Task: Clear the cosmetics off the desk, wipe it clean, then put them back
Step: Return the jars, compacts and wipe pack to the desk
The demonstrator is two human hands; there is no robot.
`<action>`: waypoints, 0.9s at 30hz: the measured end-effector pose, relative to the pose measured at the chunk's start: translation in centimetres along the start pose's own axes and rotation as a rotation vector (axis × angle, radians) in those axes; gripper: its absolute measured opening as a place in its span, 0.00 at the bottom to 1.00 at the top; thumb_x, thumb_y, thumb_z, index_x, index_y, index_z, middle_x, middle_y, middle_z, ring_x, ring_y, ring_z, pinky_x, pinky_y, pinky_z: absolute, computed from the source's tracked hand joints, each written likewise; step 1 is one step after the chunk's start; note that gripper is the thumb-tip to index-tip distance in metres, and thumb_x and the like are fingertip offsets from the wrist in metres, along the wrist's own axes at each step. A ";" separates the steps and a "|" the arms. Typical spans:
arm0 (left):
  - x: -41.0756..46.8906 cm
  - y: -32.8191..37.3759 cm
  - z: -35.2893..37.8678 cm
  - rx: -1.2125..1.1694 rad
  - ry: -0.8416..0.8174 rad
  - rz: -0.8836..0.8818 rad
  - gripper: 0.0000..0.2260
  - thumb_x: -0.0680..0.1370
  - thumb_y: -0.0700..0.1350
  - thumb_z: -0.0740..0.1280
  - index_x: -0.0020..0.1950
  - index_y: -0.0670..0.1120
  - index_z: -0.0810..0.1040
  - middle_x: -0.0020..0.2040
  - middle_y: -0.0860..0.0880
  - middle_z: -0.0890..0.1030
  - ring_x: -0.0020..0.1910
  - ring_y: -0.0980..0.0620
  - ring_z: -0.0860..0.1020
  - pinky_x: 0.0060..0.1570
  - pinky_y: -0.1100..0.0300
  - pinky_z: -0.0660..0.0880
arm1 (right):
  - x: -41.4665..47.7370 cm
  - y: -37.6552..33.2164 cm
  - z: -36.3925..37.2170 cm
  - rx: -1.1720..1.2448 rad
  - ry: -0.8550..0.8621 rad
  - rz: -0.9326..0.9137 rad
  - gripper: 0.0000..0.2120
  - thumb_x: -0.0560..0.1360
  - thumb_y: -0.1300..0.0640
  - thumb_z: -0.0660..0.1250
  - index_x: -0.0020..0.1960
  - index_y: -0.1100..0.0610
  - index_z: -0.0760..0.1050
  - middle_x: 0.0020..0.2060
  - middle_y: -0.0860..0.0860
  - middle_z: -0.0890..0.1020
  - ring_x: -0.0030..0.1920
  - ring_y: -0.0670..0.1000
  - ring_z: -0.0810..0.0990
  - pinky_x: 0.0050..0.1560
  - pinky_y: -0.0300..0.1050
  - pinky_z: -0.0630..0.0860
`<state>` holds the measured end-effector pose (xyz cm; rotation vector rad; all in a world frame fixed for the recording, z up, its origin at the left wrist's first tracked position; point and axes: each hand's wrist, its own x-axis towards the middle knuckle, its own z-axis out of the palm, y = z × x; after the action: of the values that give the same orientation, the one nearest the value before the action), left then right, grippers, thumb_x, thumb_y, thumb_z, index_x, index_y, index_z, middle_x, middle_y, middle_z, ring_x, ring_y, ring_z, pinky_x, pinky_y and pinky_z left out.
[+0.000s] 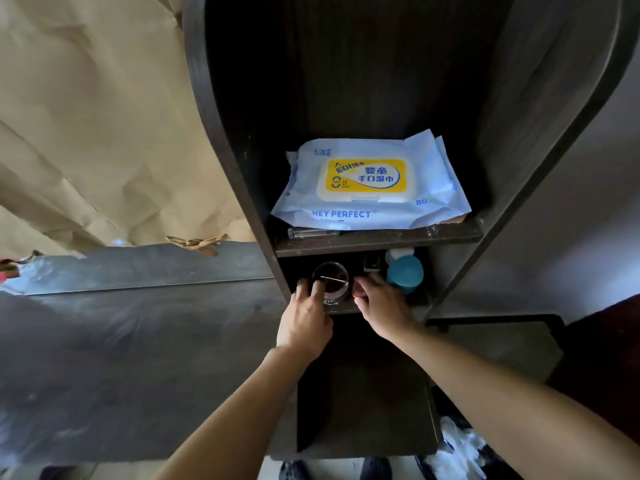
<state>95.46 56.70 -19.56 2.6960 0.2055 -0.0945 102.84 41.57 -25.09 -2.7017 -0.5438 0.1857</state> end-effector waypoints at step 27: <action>-6.8 -7.5 1.6 0.069 -0.206 0.002 0.32 0.72 0.50 0.68 0.73 0.57 0.58 0.62 0.49 0.66 0.62 0.47 0.68 0.54 0.54 0.75 | -8.7 2.7 3.0 0.092 -0.208 0.057 0.14 0.66 0.52 0.71 0.51 0.50 0.75 0.47 0.44 0.76 0.43 0.48 0.80 0.42 0.42 0.76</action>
<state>87.52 61.87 -23.47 2.7308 0.1392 -0.3831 95.22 36.89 -28.46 -2.6251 -0.5044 0.4990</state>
